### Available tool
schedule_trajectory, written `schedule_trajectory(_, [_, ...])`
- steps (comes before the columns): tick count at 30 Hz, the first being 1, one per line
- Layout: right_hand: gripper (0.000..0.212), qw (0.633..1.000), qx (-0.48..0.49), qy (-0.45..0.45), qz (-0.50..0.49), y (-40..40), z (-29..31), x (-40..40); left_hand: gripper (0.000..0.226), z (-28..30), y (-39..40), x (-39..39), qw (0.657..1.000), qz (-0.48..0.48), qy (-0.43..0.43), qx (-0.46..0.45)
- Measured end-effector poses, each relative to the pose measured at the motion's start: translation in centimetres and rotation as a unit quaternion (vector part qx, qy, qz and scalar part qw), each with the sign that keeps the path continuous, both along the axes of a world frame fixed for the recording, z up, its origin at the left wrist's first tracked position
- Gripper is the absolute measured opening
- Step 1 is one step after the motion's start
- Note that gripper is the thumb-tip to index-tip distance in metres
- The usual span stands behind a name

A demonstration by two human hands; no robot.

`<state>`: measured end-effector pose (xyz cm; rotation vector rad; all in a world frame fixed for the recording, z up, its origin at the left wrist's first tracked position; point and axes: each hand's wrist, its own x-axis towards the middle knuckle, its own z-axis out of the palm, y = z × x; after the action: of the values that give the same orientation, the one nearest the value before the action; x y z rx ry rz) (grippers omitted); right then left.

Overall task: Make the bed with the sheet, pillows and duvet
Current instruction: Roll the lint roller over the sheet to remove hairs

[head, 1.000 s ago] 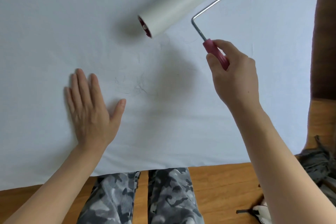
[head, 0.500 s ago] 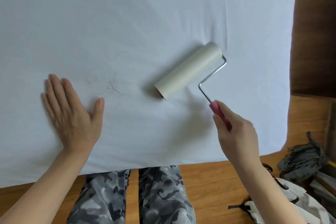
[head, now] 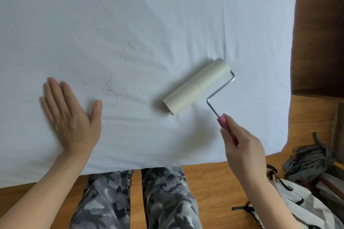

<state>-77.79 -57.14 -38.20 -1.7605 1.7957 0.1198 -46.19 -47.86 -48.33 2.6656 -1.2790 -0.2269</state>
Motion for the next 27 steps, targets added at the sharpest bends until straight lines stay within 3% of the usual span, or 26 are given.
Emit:
schedule_trajectory(13, [0.018, 0.996, -0.01, -0.058, 0.069, -11.3, -2.6, 15.3, 0.078, -0.2, 0.0, -0.1, 1.0, 0.001, -0.011, -0.011])
schedule_trajectory(19, [0.021, 0.997, -0.01, -0.051, 0.059, -9.0, -1.8, 11.3, 0.076, -0.2, 0.2, 0.0, 1.0, 0.002, -0.011, -0.001])
schedule_trajectory(27, [0.028, 0.998, 0.001, -0.048, -0.04, -2.7, 1.4, 3.5, 0.074, -0.2, 0.4, 0.4, 1.0, -0.003, 0.002, -0.009])
